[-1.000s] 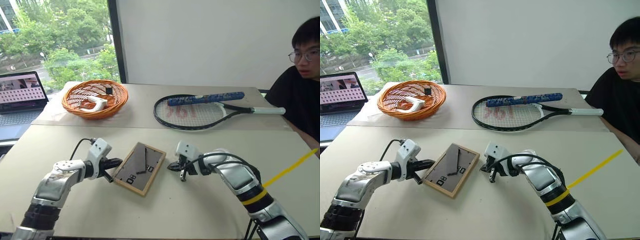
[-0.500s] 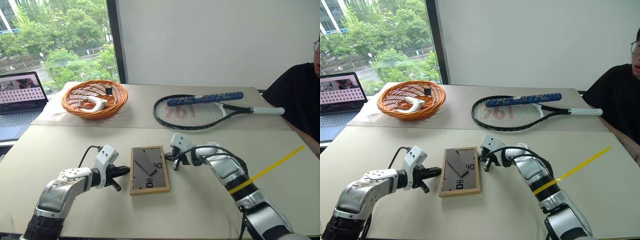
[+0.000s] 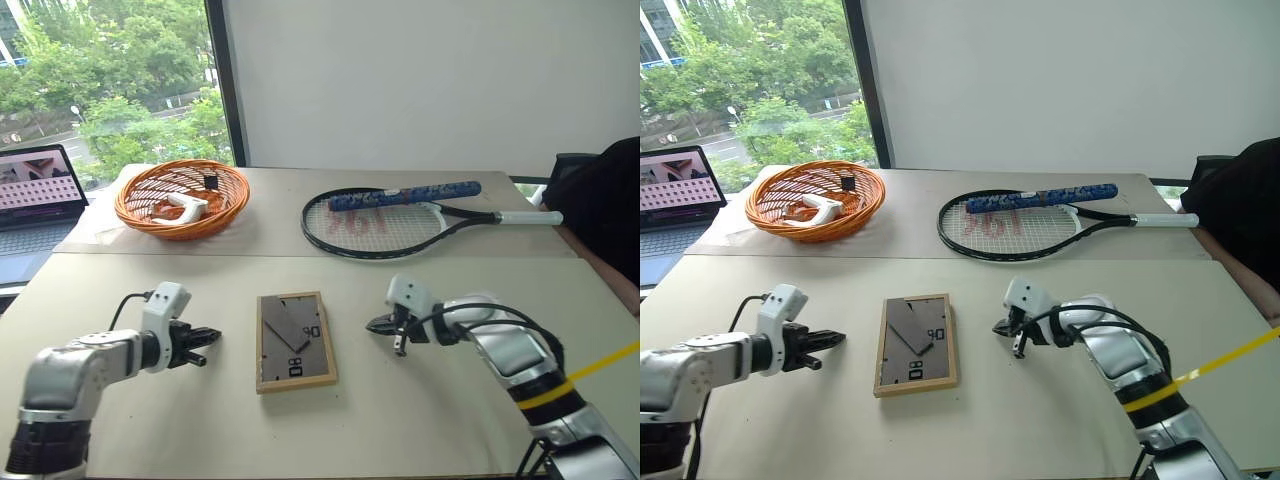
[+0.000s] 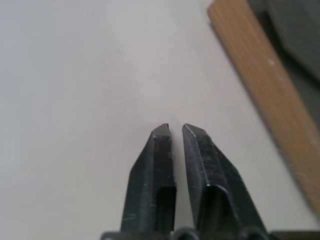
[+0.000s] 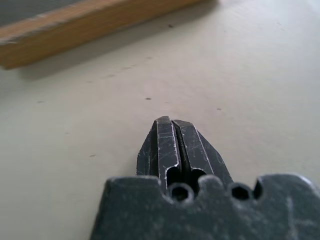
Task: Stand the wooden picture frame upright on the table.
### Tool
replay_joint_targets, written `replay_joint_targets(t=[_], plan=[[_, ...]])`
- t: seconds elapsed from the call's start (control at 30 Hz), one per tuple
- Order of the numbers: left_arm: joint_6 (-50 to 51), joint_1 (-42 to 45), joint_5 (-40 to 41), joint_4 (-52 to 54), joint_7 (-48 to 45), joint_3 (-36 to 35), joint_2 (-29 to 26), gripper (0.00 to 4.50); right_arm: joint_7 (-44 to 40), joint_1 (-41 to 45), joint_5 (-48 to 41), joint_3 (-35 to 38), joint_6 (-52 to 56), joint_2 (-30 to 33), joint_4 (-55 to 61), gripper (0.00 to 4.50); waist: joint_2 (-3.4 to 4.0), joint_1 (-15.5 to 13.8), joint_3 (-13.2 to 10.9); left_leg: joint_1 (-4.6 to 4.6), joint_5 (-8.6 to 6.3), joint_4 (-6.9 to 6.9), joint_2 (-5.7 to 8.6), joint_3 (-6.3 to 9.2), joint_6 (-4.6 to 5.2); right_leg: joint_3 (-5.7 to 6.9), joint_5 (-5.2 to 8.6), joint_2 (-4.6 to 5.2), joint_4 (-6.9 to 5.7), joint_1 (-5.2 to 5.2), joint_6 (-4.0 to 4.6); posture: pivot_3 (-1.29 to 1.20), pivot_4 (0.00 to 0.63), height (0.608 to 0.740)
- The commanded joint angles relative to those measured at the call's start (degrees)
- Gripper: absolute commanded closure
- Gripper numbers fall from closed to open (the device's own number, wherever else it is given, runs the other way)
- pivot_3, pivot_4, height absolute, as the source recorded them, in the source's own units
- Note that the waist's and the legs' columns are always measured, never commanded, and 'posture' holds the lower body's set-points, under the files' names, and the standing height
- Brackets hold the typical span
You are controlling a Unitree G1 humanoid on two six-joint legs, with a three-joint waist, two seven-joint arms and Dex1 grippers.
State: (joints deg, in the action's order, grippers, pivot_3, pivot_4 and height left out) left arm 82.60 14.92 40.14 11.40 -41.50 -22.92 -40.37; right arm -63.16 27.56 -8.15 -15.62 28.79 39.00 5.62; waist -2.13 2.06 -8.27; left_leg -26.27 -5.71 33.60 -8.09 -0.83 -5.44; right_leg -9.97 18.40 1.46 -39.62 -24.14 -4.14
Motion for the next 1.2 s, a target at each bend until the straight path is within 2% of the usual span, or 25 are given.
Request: replay_joint_targets(t=[0.03,0.17,0.2,0.23,0.27,0.43,0.6,0.8,0.9,1.0,1.1,1.13,1.2], plan=[[9.9,1.4,16.7,-2.8,1.2,-7.4,0.6,2.36,-1.8,-1.7,-2.7,1.7,-4.7,0.0,4.4,4.5,-0.03,0.3,0.0,-0.02,0.0,-0.01,0.0,0.02,0.0,0.01,0.0,0.0,0.0,-0.01,0.01,0.0,0.15,0.703],[9.9,0.5,28.2,-6.6,10.7,-6.5,1.6,0.99,0.3,-1.6,2.2,-0.9,-10.9,-0.5,0.2,4.5,-0.08,0.4,0.0,-0.03,0.0,0.04,0.02,0.1,0.0,0.04,-0.04,0.01,0.0,0.02,0.07,0.0,0.15,0.703],[9.9,0.1,29.6,-6.7,13.4,-5.4,2.7,0.91,1.2,-0.9,3.6,-1.9,-12.6,-1.4,-2.0,4.5,-0.21,0.4,-0.1,-0.03,0.0,0.06,0.02,0.1,0.0,0.04,-0.04,0.01,0.0,0.02,0.07,0.0,0.15,0.703],[9.9,-0.2,31.0,-6.9,15.8,-4.6,3.6,0.3,1.8,-0.3,4.5,-2.7,-13.8,-2.2,-3.7,4.5,-0.26,0.3,-0.1,-0.03,0.0,0.1,0.03,0.1,-0.01,0.04,-0.12,0.01,0.0,0.02,0.15,0.0,0.15,0.703],[9.9,-0.4,33.0,-7.4,18.5,-4.1,4.8,0.17,2.1,0.4,5.3,-3.4,-15.2,-3.3,-5.5,4.5,-0.26,0.4,-0.1,-0.01,0.0,0.14,0.03,0.12,-0.01,0.06,-0.18,0.02,0.02,0.06,0.26,0.0,0.15,0.703],[9.9,0.2,39.9,-9.3,30.7,-2.2,12.5,0.07,2.6,2.8,6.6,-5.3,-19.9,-8.7,-11.5,4.5,-0.31,0.4,-0.1,0.01,0.01,0.14,0.05,0.21,-0.01,0.08,-0.26,0.0,0.02,0.12,0.31,0.0,0.15,0.703],[8.4,0.2,46.6,-10.0,40.5,0.4,18.8,0.07,1.6,3.0,6.5,-6.7,-19.9,-12.6,-10.6,4.5,-0.3,-0.3,-0.1,0.04,0.01,0.2,0.13,0.29,-0.03,0.11,-0.29,0.03,0.04,0.32,0.28,0.0,0.15,0.703],[-1.0,-1.0,62.8,-11.7,50.5,5.0,16.7,0.07,2.1,1.6,6.8,-7.0,-18.2,-13.8,-9.0,4.5,-0.3,-1.4,-0.1,0.05,0.01,0.21,0.13,0.35,-0.04,0.16,-0.31,0.04,0.11,0.37,0.28,0.0,0.15,0.703],[-4.9,-2.1,68.3,-11.2,53.7,8.2,13.4,0.87,2.4,1.3,7.1,-7.0,-17.7,-13.7,-8.5,4.5,-0.31,-1.4,-0.1,0.04,0.02,0.21,0.13,0.36,-0.05,0.17,-0.32,0.04,0.13,0.35,0.29,0.0,0.15,0.703],[-7.4,-3.2,72.3,-10.5,53.5,9.9,9.6,2.01,2.8,1.3,7.4,-6.5,-17.5,-13.2,-8.9,4.5,-0.3,-1.3,-0.1,0.04,0.02,0.17,0.13,0.36,-0.07,0.17,-0.32,0.03,0.13,0.31,0.29,0.0,0.15,0.703],[-8.3,-3.4,72.9,-10.7,50.9,10.4,6.7,3.13,3.2,1.8,7.7,-5.8,-17.7,-12.8,-9.8,4.5,-0.3,-1.3,-0.1,0.04,0.03,0.14,0.13,0.36,-0.1,0.17,-0.31,0.02,0.13,0.26,0.3,0.0,0.15,0.703],[-8.6,-3.3,72.9,-10.9,50.1,10.7,6.1,3.35,3.2,2.1,7.7,-5.5,-17.7,-12.7,-10.0,4.5,-0.3,-1.3,-0.1,0.04,0.03,0.14,0.13,0.35,-0.1,0.17,-0.31,0.03,0.14,0.23,0.3,0.0,0.15,0.703],[-9.2,-3.1,72.9,-11.2,49.2,11.4,5.2,3.35,3.3,2.5,7.3,-4.9,-17.3,-12.5,-9.9,4.5,-0.3,-1.4,-0.1,0.03,0.03,0.14,0.13,0.35,-0.11,0.17,-0.31,0.03,0.15,0.19,0.3,0.0,0.15,0.703]])
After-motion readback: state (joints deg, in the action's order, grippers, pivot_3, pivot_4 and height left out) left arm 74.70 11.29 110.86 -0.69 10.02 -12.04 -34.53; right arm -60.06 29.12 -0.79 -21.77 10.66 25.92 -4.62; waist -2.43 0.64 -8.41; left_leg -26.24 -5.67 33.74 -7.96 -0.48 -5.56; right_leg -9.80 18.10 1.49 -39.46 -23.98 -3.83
